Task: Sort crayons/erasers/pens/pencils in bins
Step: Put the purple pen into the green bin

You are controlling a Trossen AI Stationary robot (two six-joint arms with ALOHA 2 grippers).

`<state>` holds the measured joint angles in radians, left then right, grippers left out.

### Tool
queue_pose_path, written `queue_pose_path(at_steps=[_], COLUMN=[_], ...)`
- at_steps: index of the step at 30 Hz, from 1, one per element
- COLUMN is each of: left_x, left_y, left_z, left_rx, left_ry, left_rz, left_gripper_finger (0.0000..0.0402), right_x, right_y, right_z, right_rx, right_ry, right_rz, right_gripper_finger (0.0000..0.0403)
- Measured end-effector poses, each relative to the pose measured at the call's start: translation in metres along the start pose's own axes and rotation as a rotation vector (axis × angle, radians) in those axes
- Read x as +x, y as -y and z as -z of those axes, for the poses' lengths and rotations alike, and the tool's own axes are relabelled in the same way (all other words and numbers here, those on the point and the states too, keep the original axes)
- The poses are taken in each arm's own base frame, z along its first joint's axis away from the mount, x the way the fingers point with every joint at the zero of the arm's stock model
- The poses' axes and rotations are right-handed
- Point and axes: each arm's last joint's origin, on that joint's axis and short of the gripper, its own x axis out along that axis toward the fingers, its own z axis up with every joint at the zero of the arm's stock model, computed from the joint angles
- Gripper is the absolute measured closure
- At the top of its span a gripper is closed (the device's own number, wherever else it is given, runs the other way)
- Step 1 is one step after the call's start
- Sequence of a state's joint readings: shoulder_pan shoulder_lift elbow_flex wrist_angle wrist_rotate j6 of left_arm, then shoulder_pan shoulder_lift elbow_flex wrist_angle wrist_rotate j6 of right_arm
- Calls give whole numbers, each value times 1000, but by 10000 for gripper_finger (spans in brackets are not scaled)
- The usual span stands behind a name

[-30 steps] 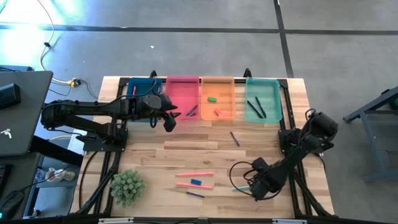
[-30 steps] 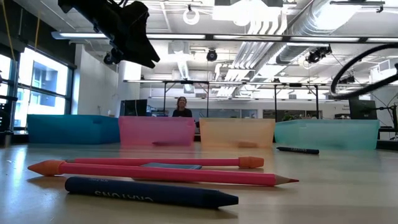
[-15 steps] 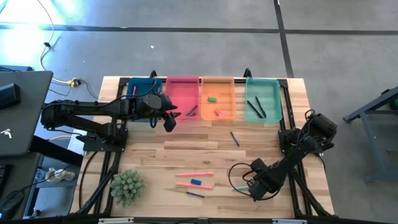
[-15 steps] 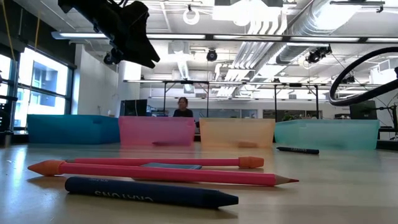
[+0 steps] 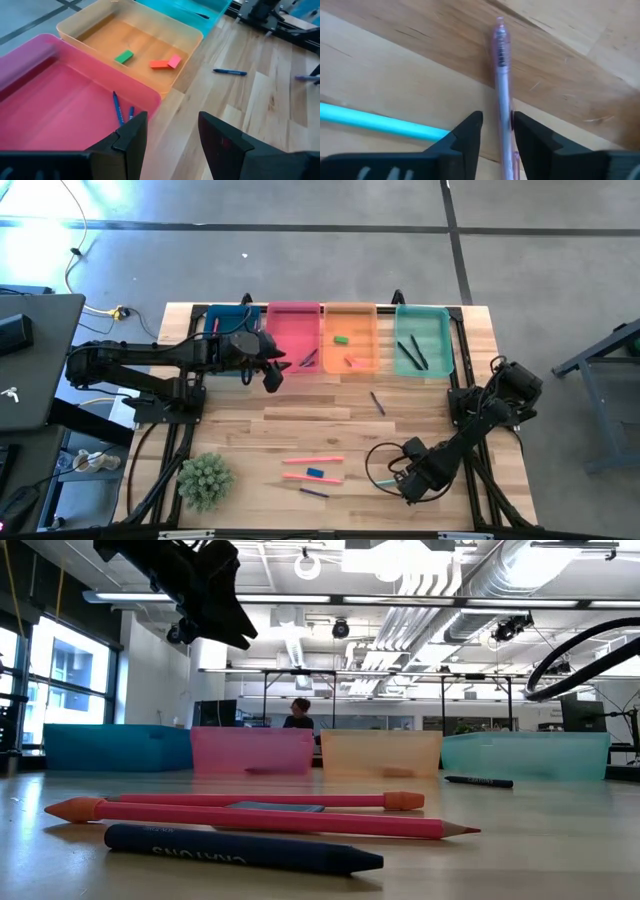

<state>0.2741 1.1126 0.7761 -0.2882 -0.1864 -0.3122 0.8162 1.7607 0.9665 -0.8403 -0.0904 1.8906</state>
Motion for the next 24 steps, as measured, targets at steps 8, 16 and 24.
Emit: queue_pose_path(at_steps=[8,16,24], left_x=[0,0,0], left_y=[0,0,0], left_z=[1,1,1], left_rx=[2,3,3], left_ry=[-8,-9,-8], left_rz=[1,2,2], left_gripper_finger=[239,239,239], right_x=[-1,-1,-1], right_y=[-3,-2,1], right_z=[-5,-6,-5], right_rx=[32,36,-20], right_ry=[-8,1,9], right_rz=[-10,-1,26], right_gripper_finger=[333,383,393])
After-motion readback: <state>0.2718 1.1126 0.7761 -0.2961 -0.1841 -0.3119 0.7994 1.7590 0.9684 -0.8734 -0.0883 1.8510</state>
